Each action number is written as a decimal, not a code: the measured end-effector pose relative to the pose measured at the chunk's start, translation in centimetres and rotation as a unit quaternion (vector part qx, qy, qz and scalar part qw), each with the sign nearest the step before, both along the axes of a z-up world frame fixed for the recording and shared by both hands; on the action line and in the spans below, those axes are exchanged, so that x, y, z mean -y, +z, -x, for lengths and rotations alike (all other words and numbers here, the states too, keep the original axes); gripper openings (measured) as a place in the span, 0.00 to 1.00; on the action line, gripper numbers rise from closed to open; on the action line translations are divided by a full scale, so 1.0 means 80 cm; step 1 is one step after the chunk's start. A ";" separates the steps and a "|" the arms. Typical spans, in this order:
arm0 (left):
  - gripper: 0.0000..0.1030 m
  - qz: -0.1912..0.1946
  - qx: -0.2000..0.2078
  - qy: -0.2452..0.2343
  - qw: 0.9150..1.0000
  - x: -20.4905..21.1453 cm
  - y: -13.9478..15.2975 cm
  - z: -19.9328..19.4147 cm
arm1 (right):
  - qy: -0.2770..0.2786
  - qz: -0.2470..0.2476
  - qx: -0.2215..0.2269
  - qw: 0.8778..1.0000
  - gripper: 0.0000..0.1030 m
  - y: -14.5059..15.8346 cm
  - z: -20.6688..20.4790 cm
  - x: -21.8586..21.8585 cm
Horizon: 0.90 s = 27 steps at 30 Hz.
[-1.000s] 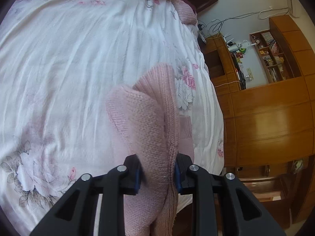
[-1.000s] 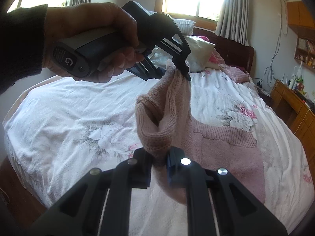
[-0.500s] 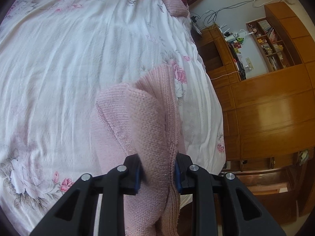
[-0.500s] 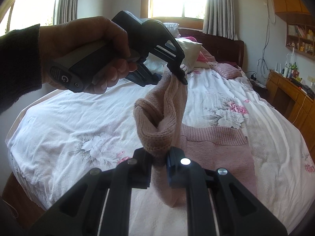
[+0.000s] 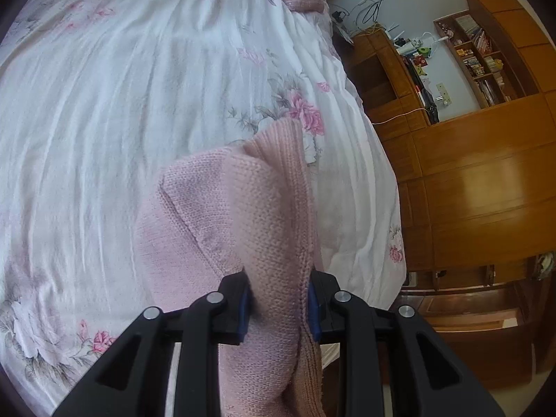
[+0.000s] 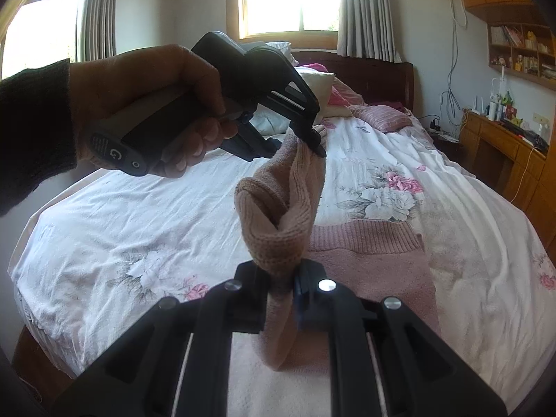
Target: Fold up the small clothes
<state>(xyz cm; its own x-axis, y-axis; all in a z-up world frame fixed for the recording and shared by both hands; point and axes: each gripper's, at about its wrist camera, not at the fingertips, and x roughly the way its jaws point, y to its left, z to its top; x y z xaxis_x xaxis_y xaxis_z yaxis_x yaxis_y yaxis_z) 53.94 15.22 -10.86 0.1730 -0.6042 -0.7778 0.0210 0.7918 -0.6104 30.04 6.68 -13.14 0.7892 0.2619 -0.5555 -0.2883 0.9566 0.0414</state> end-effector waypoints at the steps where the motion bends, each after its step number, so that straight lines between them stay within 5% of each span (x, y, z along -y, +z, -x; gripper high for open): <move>1: 0.25 -0.001 -0.001 -0.001 1.000 0.005 -0.001 -0.001 | -0.004 -0.003 -0.001 1.000 0.10 0.000 0.000 0.006; 27: 0.25 -0.097 -0.008 -0.026 0.995 0.155 -0.049 -0.006 | -0.065 -0.065 -0.059 0.994 0.10 -0.058 0.001 0.138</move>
